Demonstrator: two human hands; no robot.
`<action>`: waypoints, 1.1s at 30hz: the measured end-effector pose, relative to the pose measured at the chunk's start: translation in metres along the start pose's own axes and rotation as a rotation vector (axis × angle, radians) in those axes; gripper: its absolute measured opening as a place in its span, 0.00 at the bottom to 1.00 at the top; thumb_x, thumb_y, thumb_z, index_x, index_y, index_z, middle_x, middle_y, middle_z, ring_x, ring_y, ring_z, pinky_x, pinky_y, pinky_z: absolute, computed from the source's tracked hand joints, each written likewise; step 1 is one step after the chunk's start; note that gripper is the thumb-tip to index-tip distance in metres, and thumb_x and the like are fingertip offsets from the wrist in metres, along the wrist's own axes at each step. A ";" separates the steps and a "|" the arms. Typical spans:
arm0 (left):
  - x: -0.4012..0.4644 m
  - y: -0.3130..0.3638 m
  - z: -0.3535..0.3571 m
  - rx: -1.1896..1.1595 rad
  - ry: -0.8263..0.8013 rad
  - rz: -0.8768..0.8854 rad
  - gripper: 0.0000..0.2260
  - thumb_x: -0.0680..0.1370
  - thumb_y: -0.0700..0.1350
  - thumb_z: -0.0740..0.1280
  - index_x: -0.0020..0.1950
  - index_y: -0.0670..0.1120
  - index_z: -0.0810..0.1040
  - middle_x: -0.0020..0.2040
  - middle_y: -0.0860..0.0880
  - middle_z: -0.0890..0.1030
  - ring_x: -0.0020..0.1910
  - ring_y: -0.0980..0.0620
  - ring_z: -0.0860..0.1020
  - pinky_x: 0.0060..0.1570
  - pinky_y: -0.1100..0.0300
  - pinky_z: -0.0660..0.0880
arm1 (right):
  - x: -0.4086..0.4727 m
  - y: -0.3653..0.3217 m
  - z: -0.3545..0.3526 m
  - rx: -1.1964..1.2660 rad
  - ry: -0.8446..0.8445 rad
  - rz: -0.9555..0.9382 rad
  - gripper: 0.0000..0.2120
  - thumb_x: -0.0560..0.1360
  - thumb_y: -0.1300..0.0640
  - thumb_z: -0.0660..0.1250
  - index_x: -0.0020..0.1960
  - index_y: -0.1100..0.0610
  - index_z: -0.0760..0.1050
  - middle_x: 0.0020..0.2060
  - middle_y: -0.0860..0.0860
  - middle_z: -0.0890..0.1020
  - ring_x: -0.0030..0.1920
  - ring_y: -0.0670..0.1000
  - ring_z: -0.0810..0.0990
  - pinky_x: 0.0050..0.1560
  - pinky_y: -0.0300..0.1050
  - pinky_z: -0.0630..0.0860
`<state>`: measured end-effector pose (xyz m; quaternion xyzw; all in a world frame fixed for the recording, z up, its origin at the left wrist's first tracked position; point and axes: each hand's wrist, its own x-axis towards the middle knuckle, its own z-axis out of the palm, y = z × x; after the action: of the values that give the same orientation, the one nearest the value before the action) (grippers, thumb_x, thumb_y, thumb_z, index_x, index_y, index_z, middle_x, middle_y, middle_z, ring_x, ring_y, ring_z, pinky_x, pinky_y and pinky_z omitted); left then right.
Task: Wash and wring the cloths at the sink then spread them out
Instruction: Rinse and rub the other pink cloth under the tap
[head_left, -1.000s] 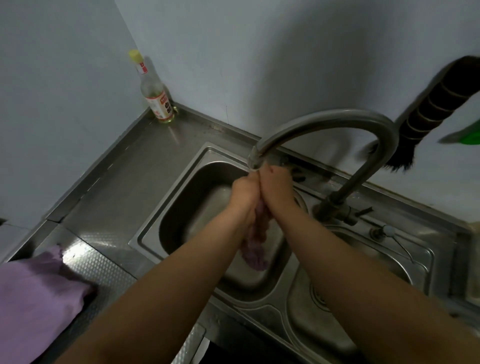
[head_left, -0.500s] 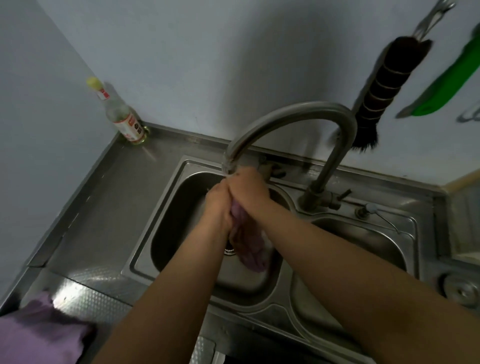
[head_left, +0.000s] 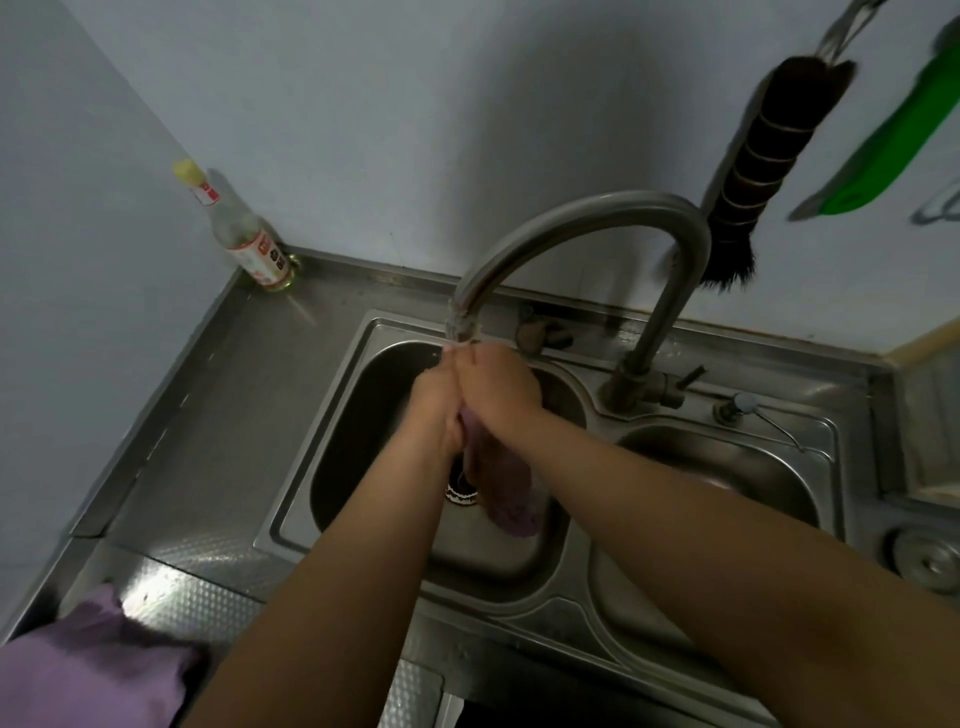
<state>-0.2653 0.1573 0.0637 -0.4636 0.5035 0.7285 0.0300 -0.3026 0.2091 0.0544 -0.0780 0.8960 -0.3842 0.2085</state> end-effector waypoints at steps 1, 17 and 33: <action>0.000 -0.001 0.001 -0.016 -0.086 -0.020 0.18 0.84 0.52 0.54 0.60 0.41 0.75 0.38 0.44 0.81 0.38 0.48 0.79 0.50 0.52 0.76 | 0.005 0.004 -0.004 -0.024 0.005 0.013 0.21 0.82 0.49 0.51 0.48 0.60 0.79 0.42 0.57 0.80 0.45 0.56 0.79 0.45 0.45 0.71; 0.023 0.006 -0.040 -0.302 -0.101 0.130 0.16 0.83 0.43 0.54 0.59 0.35 0.76 0.56 0.35 0.81 0.53 0.43 0.81 0.54 0.53 0.79 | 0.000 0.030 -0.040 0.789 -0.254 0.009 0.10 0.80 0.57 0.61 0.45 0.58 0.80 0.40 0.52 0.82 0.41 0.44 0.79 0.48 0.41 0.73; -0.008 -0.010 0.017 -0.104 -0.051 -0.104 0.19 0.84 0.53 0.54 0.54 0.40 0.76 0.38 0.43 0.82 0.40 0.49 0.81 0.38 0.57 0.77 | 0.013 0.007 -0.015 0.080 0.072 -0.084 0.20 0.81 0.53 0.53 0.47 0.64 0.79 0.46 0.63 0.81 0.49 0.59 0.79 0.47 0.48 0.71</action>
<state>-0.2669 0.1786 0.0634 -0.4714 0.4391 0.7628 0.0563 -0.3209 0.2202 0.0546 -0.0934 0.8828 -0.4308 0.1625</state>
